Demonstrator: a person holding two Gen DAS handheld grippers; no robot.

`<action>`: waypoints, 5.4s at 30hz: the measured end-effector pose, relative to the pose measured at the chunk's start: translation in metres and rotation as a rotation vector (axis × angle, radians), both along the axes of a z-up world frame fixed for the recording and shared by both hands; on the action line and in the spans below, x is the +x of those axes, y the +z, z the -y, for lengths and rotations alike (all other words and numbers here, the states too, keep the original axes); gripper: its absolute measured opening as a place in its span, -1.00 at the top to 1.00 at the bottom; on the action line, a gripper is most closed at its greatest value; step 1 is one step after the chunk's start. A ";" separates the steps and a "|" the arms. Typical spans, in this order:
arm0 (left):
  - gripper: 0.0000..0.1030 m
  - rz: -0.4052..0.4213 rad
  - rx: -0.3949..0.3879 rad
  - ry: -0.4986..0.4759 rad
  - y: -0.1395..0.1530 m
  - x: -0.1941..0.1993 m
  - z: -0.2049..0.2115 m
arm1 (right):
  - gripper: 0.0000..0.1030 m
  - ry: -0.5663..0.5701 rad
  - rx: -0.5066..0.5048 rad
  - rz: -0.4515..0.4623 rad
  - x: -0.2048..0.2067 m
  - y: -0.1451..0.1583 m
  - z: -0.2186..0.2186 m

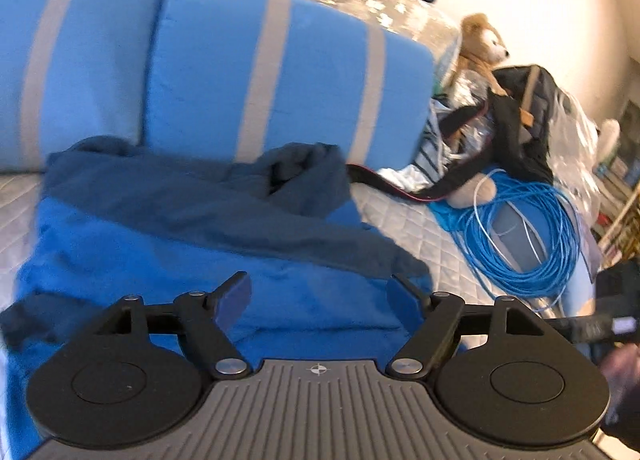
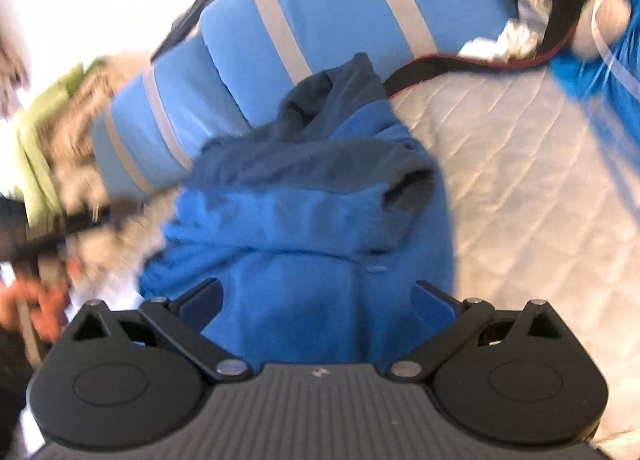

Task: Fold clothes

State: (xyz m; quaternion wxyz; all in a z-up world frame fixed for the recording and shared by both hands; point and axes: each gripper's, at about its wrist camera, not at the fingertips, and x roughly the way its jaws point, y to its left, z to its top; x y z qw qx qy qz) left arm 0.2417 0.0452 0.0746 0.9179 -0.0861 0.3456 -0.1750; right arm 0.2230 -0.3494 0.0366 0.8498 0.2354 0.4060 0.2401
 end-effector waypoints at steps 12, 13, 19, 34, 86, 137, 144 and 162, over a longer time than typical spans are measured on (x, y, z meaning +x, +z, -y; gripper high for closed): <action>-0.47 -0.037 -0.035 0.056 -0.009 -0.016 -0.040 | -0.93 -0.165 0.352 -0.217 0.074 -0.086 0.003; -0.47 -0.040 -0.035 0.054 -0.011 -0.016 -0.041 | -0.93 -0.171 0.353 -0.215 0.077 -0.090 0.002; -0.47 -0.078 -0.039 0.057 -0.028 -0.014 -0.042 | -0.98 -0.181 0.413 -0.176 0.088 -0.104 0.000; -0.47 -0.121 -0.062 0.043 -0.039 -0.018 -0.045 | -0.48 -0.116 0.510 -0.111 0.088 -0.088 0.014; 0.03 0.339 1.374 -0.142 -0.166 0.049 -0.115 | 0.68 -0.116 0.375 -0.018 0.124 0.044 -0.015; 0.70 0.257 1.256 -0.161 -0.168 0.032 -0.137 | 0.72 -0.207 0.271 -0.293 0.054 -0.094 -0.032; 0.71 0.249 1.250 -0.131 -0.169 0.033 -0.136 | -0.34 -0.200 0.324 -0.328 0.059 -0.086 -0.020; 0.72 0.235 1.223 -0.101 -0.167 0.037 -0.132 | 0.75 0.072 -0.042 -0.061 0.141 -0.071 -0.012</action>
